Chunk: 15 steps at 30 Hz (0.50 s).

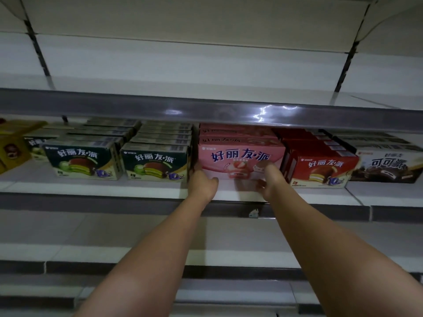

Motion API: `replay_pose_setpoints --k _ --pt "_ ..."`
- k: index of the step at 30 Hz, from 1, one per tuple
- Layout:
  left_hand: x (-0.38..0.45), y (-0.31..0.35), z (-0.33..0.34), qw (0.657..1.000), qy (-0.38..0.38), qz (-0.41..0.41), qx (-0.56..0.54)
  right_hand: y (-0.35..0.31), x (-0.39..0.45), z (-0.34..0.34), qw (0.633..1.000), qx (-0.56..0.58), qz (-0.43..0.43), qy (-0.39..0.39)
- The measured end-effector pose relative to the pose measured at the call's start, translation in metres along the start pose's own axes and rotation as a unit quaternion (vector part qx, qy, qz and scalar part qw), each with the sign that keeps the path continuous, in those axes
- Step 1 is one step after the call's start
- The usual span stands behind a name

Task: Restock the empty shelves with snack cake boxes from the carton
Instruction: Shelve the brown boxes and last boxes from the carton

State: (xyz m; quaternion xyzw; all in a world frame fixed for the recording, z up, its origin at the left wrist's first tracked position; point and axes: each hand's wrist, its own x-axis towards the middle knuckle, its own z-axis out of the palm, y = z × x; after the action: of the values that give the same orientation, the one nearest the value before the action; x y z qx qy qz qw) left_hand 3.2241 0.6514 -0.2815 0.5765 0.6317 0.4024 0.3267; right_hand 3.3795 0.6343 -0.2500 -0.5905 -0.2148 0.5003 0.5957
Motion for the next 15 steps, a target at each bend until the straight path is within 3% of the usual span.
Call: replay_pose_setpoints --k 4,10,15 --pt "-0.016 -0.009 -0.025 0.992 0.109 0.045 0.049 0.012 -0.012 0.017 0.999 -0.035 -0.038 -0.006" --pt "-0.006 -0.029 -0.088 0.97 0.244 -0.003 0.01 0.029 -0.025 0.072 0.985 -0.142 -0.1 -0.018" --pt "0.024 -0.055 -0.129 0.976 0.216 -0.025 -0.027 0.05 -0.035 0.125 0.98 -0.166 -0.104 -0.033"
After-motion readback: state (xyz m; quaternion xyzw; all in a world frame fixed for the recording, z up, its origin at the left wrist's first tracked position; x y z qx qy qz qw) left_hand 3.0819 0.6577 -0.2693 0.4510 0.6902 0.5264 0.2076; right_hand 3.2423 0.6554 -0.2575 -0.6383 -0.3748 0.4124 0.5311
